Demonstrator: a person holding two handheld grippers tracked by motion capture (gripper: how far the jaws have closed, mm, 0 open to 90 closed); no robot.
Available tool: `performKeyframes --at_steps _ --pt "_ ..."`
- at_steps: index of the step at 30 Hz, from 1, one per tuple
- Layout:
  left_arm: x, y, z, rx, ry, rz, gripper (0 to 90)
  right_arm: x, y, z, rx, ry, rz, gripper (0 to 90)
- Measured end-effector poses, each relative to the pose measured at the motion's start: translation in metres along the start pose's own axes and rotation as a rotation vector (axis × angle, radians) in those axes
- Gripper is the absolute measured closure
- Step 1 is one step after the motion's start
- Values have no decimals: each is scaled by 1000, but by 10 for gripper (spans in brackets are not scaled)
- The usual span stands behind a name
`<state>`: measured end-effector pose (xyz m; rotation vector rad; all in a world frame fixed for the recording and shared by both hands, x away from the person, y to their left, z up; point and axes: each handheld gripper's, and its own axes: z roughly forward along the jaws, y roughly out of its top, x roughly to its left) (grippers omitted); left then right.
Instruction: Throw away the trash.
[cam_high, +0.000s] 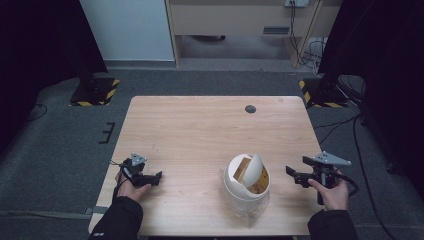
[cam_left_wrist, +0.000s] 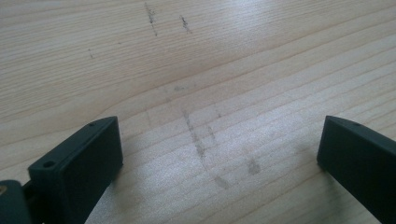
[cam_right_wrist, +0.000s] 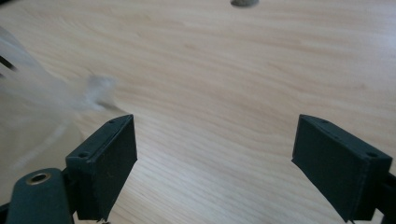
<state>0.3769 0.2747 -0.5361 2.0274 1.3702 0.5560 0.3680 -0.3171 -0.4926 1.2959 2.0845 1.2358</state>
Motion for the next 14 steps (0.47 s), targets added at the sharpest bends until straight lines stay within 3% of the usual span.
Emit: performKeyframes --at_steps 7,14 --pt "0 0 0 0 0 0 0 -15 -10 11 114 -59 -24 126" --pt "0 0 0 0 0 0 0 -24 -16 18 173 -82 -30 117"
